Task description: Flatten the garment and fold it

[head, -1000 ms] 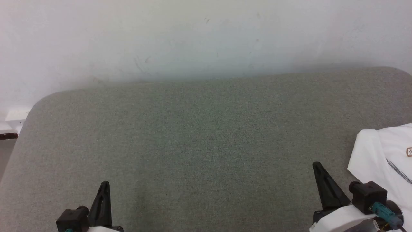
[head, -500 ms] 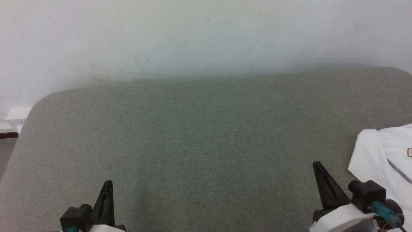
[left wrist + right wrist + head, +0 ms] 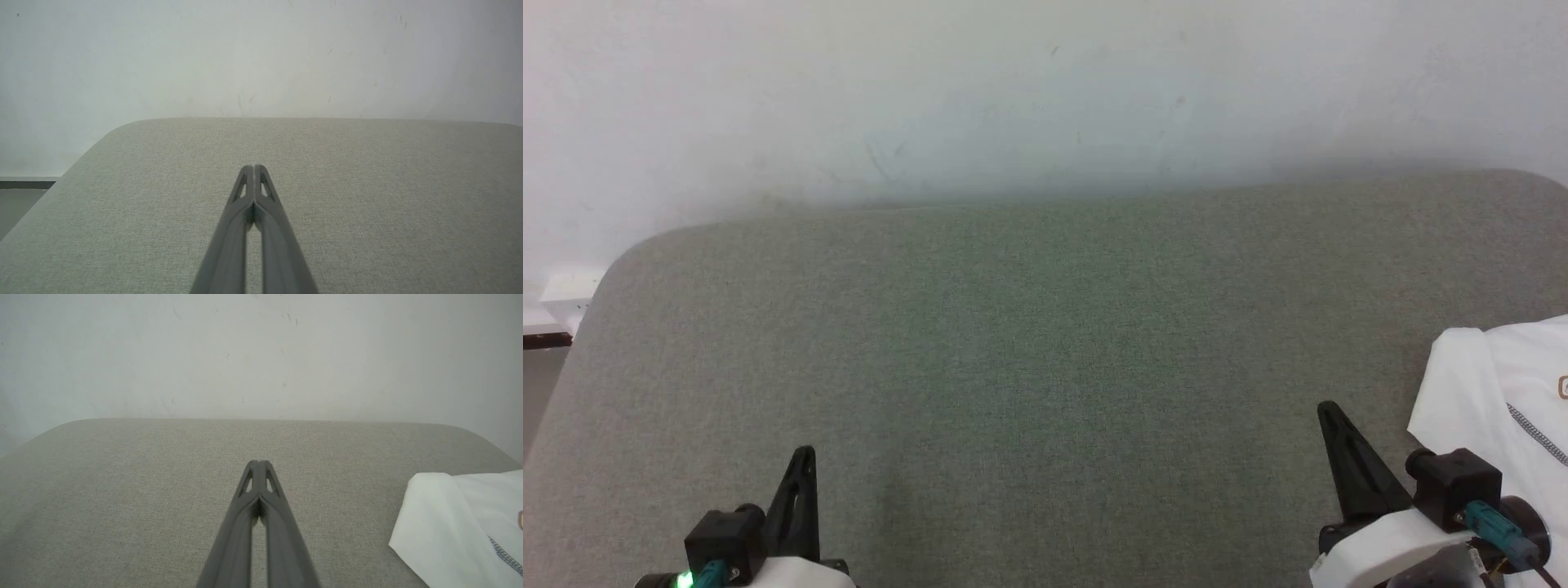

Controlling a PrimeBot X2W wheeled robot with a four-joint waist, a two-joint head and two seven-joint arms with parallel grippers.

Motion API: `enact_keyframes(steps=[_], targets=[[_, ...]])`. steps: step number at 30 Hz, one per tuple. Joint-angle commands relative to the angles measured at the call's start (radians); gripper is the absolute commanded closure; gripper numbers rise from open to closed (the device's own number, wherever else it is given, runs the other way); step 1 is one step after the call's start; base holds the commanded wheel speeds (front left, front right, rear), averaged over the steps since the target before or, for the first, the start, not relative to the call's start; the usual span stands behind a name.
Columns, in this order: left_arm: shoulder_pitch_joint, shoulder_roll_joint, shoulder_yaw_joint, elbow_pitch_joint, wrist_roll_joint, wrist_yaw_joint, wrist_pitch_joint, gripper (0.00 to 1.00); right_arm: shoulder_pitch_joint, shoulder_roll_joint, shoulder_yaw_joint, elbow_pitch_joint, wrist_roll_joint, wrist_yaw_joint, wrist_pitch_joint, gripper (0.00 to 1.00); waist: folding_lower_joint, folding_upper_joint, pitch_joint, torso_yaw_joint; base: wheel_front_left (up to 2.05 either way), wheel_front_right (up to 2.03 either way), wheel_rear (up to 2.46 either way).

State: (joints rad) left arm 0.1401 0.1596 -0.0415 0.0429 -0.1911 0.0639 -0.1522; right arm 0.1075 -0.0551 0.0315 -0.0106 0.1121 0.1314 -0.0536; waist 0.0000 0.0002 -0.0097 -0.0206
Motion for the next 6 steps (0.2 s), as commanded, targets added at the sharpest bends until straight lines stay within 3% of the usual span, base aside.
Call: enact_keyframes(steps=[1, 6], targets=[[-0.017, -0.006, 0.005, -0.007, 0.011, -0.005, 0.005, 1.00, -0.014, 0.001, -0.003, 0.001, -0.010, 0.000, 0.002, 1.00, 0.0000, -0.0002, 0.000, 0.000, 0.00, 0.00, 0.00], [-0.024, -0.012, 0.007, -0.009, 0.021, -0.008, 0.013, 1.00, -0.019, 0.002, -0.005, 0.002, -0.015, 0.000, 0.005, 1.00, 0.0000, -0.0002, 0.001, 0.001, 0.00, 0.00, 0.00]])
